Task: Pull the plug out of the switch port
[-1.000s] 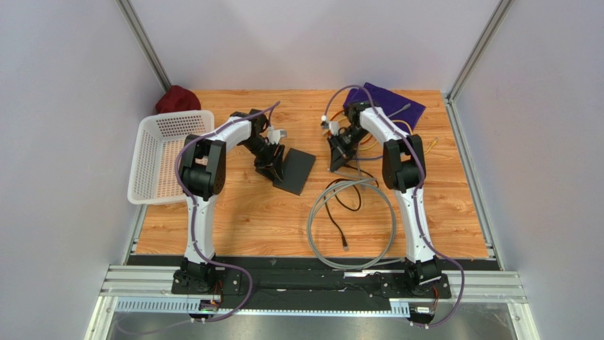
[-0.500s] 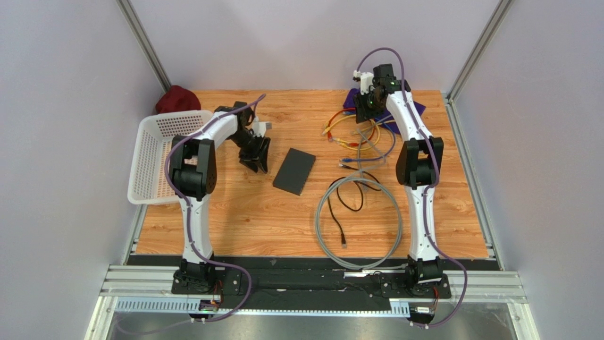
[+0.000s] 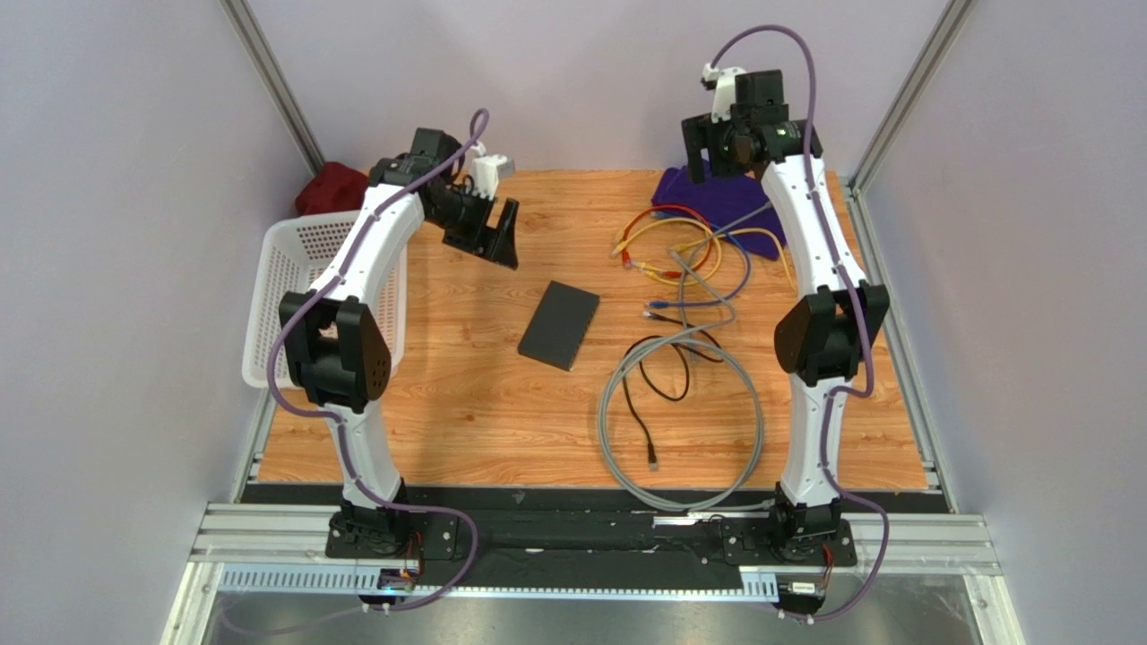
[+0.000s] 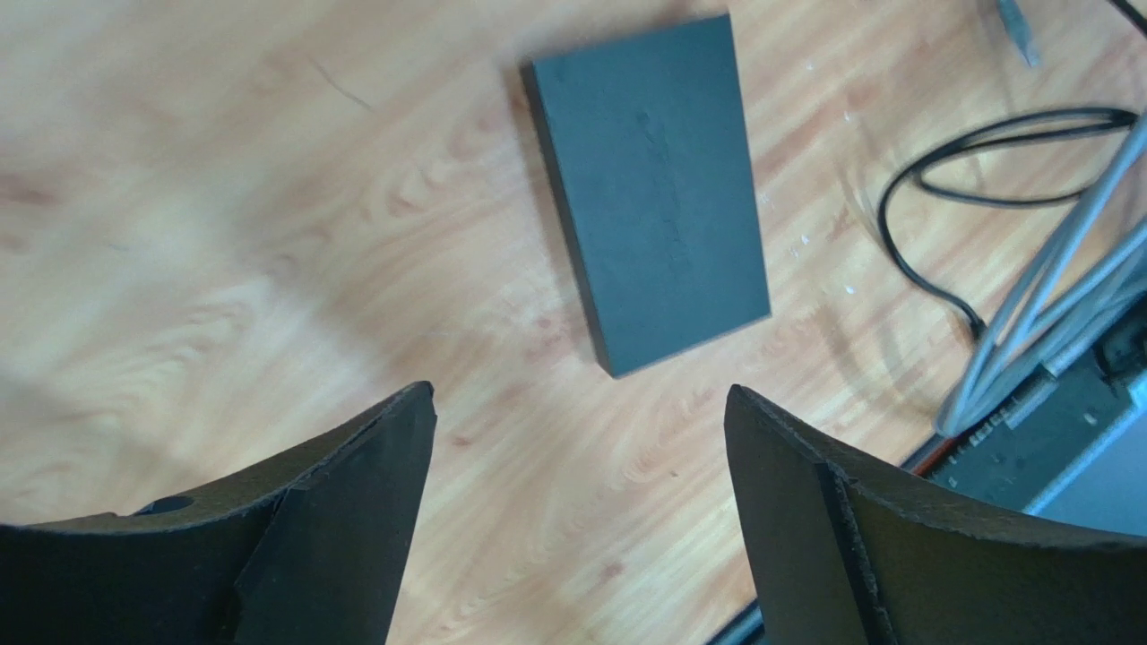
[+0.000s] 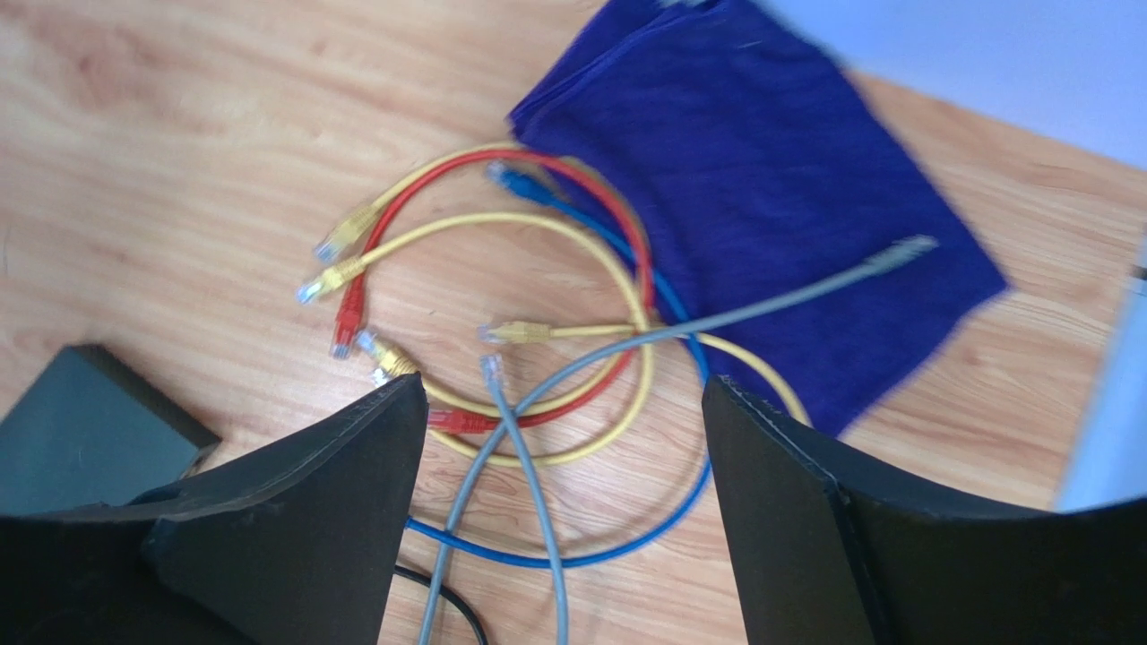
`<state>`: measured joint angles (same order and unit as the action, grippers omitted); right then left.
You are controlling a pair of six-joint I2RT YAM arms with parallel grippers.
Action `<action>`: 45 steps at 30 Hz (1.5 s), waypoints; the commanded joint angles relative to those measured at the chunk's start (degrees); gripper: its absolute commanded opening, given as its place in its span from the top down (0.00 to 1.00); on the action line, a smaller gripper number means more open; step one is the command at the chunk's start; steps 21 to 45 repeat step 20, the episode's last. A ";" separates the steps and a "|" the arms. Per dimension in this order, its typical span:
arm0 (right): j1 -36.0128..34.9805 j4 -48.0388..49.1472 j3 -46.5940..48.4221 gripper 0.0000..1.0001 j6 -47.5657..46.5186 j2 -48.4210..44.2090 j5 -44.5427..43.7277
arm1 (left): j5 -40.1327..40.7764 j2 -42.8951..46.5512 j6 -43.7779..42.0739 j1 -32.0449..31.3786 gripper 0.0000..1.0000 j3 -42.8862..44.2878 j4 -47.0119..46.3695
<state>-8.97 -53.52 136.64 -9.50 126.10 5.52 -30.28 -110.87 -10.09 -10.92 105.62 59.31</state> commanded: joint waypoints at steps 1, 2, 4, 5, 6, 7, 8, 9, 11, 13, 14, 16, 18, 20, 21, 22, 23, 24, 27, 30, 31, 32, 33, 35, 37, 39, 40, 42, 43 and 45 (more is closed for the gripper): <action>-1.31 0.88 -0.41 0.20 4.14 -6.21 -13.22 | 4.17 2.24 -1.34 0.02 0.11 12.28 1.24; -1.83 0.52 -0.32 0.19 3.87 -7.70 -14.56 | 5.75 2.06 -1.16 0.02 0.11 14.50 1.25; -2.19 0.26 -1.37 0.19 3.08 -9.55 -17.37 | 13.20 2.06 -0.12 0.02 0.05 18.54 -1.45; -2.19 0.43 -4.16 0.19 3.60 -11.65 -18.17 | 17.41 2.32 1.11 0.02 0.04 18.65 -3.56; -2.19 1.13 -6.19 0.18 4.22 -12.89 -18.96 | 25.02 2.50 2.60 0.02 0.01 18.57 -5.41; -2.19 1.48 -8.30 0.19 5.35 -14.03 -20.10 | 27.62 1.63 2.70 0.02 0.01 19.26 -7.43; -2.19 2.09 -11.10 0.19 5.97 -16.04 -20.80 | 30.00 0.66 3.05 0.02 0.01 20.05 -7.80; -2.36 3.06 -15.39 0.19 6.24 -16.76 -22.73 | 35.15 -0.56 3.93 -0.24 0.01 21.02 -7.63; -3.85 4.03 -19.37 0.18 3.27 -17.56 -25.02 | 38.18 -2.59 3.41 -0.94 0.01 21.03 -7.54; -5.87 5.44 -22.90 0.18 0.19 -17.47 -28.19 | 39.33 -2.51 2.88 -2.44 0.01 19.02 -7.98; -6.23 5.44 -23.17 0.18 -0.86 -17.21 -27.59 | 39.42 -2.34 2.88 -3.05 0.01 18.40 -7.89; -7.28 3.60 -22.30 0.17 -3.15 -16.95 -22.85 | 39.42 -1.37 2.09 -4.99 0.01 16.82 -8.07; -8.16 1.58 -19.67 0.18 -5.71 -16.24 -19.68 | 38.72 -0.84 2.35 -6.13 0.01 16.20 -8.07; -9.31 1.57 -18.17 0.18 -4.75 -15.36 -19.41 | 38.54 -0.40 2.26 -6.48 0.01 15.76 -8.24; -9.31 1.57 -18.17 0.18 -4.75 -15.36 -19.41 | 38.54 -0.40 2.26 -6.48 0.01 15.76 -8.24; -9.31 1.57 -18.17 0.18 -4.75 -15.36 -19.41 | 38.54 -0.40 2.26 -6.48 0.01 15.76 -8.24; -9.31 1.57 -18.17 0.18 -4.75 -15.36 -19.41 | 38.54 -0.40 2.26 -6.48 0.01 15.76 -8.24; -9.31 1.57 -18.17 0.18 -4.75 -15.36 -19.41 | 38.54 -0.40 2.26 -6.48 0.01 15.76 -8.24; -9.31 1.57 -18.17 0.18 -4.75 -15.36 -19.41 | 38.54 -0.40 2.26 -6.48 0.01 15.76 -8.24; -9.31 1.57 -18.17 0.18 -4.75 -15.36 -19.41 | 38.54 -0.40 2.26 -6.48 0.01 15.76 -8.24; -9.31 1.57 -18.17 0.18 -4.75 -15.36 -19.41 | 38.54 -0.40 2.26 -6.48 0.01 15.76 -8.24; -9.31 1.57 -18.17 0.18 -4.75 -15.36 -19.41 | 38.54 -0.40 2.26 -6.48 0.01 15.76 -8.24; -9.31 1.57 -18.17 0.18 -4.75 -15.36 -19.41 | 38.54 -0.40 2.26 -6.48 0.01 15.76 -8.24; -9.31 1.57 -18.17 0.18 -4.75 -15.36 -19.41 | 38.54 -0.40 2.26 -6.48 0.01 15.76 -8.24; -9.31 1.57 -18.17 0.18 -4.75 -15.36 -19.41 | 38.54 -0.40 2.26 -6.48 0.01 15.76 -8.24; -9.31 1.57 -18.17 0.18 -4.75 -15.36 -19.41 | 38.54 -0.40 2.26 -6.48 0.01 15.76 -8.24; -9.31 1.57 -18.17 0.18 -4.75 -15.36 -19.41 | 38.54 -0.40 2.26 -6.48 0.01 15.76 -8.24; -9.31 1.57 -18.17 0.18 -4.75 -15.36 -19.41 | 38.54 -0.40 2.26 -6.48 0.01 15.76 -8.24; -9.31 1.57 -18.17 0.18 -4.75 -15.36 -19.41 | 38.54 -0.40 2.26 -6.48 0.01 15.76 -8.24; -9.31 1.57 -18.17 0.18 -4.75 -15.36 -19.41 | 38.54 -0.40 2.26 -6.48 0.01 15.76 -8.24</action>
